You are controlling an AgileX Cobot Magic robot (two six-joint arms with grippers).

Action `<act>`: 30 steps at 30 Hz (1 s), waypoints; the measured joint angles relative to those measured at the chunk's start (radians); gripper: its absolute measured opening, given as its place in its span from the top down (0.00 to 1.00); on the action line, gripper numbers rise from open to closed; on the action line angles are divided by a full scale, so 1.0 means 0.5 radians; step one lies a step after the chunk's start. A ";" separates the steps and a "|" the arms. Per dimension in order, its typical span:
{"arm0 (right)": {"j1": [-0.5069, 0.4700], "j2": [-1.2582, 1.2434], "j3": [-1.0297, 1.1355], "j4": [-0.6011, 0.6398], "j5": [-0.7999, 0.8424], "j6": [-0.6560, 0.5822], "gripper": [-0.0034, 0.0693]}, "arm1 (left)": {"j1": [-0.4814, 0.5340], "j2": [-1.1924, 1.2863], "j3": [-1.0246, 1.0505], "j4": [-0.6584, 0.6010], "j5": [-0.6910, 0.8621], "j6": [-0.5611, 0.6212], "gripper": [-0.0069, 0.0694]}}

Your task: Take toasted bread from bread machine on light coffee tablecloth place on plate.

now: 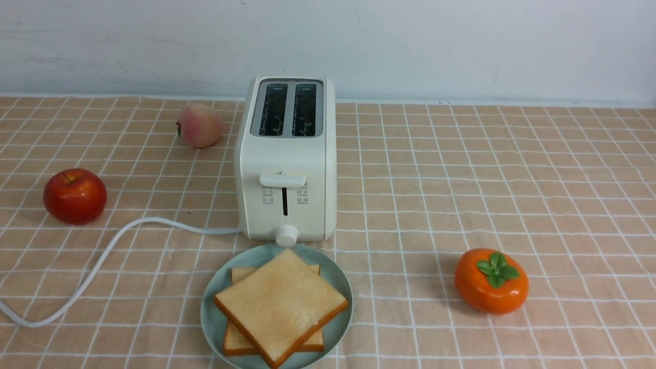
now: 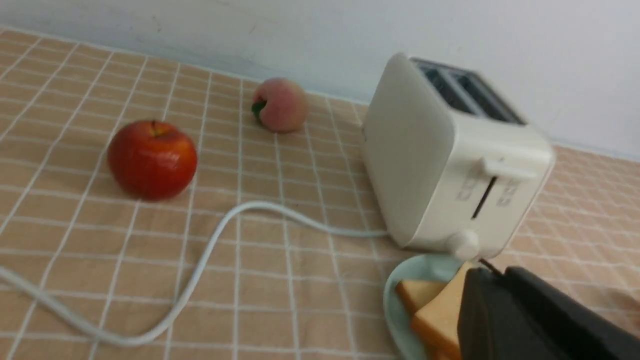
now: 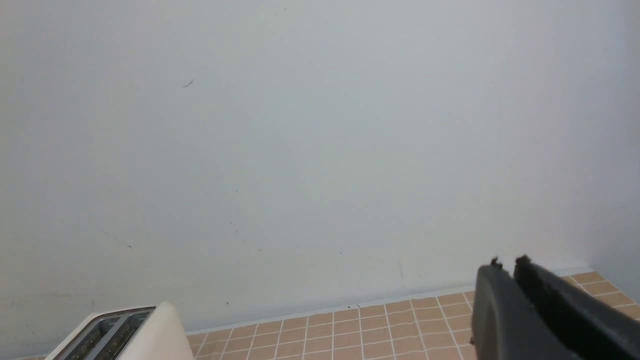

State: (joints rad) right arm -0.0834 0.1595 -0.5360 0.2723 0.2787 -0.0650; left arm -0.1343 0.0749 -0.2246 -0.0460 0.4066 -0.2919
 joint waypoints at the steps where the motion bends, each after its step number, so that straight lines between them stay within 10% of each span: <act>1: 0.000 0.000 0.000 0.000 0.000 0.000 0.89 | 0.072 -0.076 0.084 -0.053 -0.012 0.070 0.88; 30: 0.000 0.000 0.002 0.000 -0.001 0.000 0.85 | 0.078 -0.170 0.509 -0.007 -0.028 0.290 0.86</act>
State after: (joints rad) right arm -0.0834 0.1595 -0.5352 0.2723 0.2781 -0.0650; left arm -0.0953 -0.0102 0.0300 -0.0495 0.3925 -0.1468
